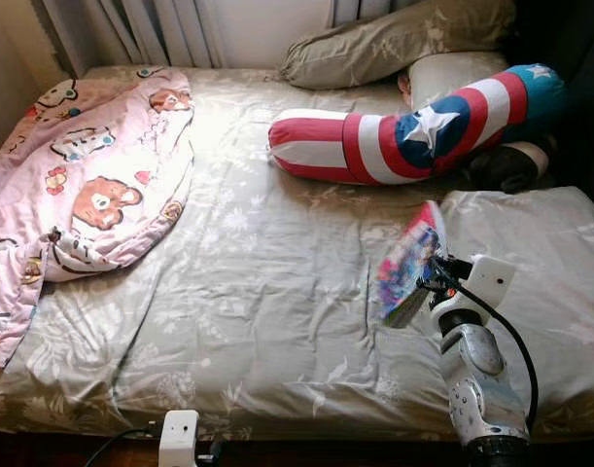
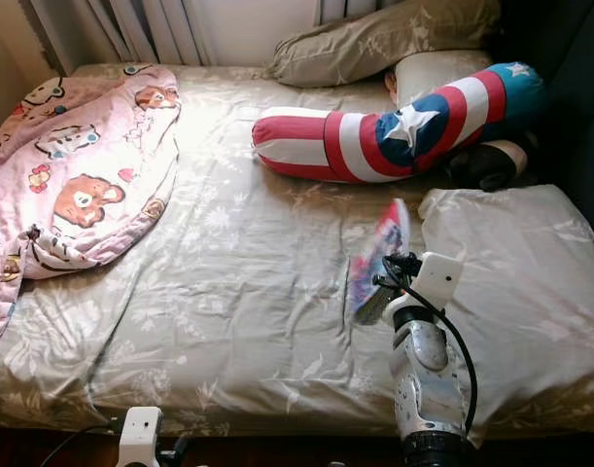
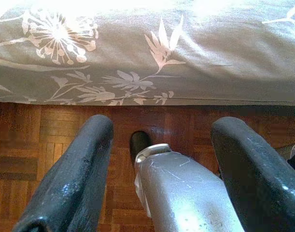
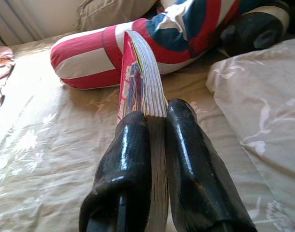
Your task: Clean up the room
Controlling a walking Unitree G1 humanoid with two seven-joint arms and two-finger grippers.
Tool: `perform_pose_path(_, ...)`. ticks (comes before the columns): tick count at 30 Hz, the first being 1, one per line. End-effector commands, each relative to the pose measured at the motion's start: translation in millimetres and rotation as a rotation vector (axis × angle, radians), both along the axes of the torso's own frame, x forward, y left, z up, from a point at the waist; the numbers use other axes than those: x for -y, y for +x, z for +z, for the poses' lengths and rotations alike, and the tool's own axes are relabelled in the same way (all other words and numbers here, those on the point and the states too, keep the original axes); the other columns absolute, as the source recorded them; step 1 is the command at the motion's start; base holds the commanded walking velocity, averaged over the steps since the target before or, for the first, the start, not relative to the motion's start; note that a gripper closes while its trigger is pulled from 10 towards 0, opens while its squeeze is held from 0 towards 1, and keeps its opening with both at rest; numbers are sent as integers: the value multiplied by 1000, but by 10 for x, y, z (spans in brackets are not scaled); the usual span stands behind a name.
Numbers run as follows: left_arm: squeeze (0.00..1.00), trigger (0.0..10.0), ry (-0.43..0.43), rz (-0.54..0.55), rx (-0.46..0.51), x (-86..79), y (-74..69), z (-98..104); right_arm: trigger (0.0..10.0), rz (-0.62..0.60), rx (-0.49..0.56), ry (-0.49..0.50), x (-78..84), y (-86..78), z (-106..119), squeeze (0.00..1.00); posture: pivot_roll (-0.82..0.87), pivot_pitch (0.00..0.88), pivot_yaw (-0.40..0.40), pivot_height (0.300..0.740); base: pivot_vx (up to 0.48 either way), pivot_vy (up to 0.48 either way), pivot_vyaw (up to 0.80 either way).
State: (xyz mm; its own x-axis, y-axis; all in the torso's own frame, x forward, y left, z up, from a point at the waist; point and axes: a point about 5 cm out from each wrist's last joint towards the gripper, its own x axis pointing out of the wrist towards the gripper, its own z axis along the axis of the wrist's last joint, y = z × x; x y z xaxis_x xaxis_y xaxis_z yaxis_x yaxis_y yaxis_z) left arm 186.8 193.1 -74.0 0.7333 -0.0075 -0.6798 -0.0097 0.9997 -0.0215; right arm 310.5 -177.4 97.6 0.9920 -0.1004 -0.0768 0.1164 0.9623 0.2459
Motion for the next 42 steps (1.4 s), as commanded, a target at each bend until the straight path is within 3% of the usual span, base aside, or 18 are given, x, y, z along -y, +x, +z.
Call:
perform_pose_path(1, 0, 10000, 10, -4, -26, -26, -80, -38, 10000, -5, 55, -10, 9, 27, 103, 0, 51, 172, -16, 715, 0, -337, 0)
perform_pose_path(23, 0, 10000, 0, 15, -18, -39, -73, -30, 10000, 0, 49, -7, -16, 12, 73, 0, 57, 191, -19, 715, 0, -58, 0)
perform_pose_path(35, 0, 10000, -9, 12, 10, -4, -8, 1, 10000, 38, 25, -71, -62, 24, 62, 0, 54, 191, -20, 715, 0, 0, 0)
perform_pose_path(38, 0, 10000, -9, 10, 59, 6, 67, 52, 10000, 59, 21, -97, -91, 26, 53, 0, 51, 192, -20, 700, 0, 0, 0)
perform_pose_path(42, 0, 10000, -10, 21, 238, 23, 340, 270, 10000, 62, 31, -92, -97, 16, 54, 0, 52, 195, -22, 675, 0, 0, 0)
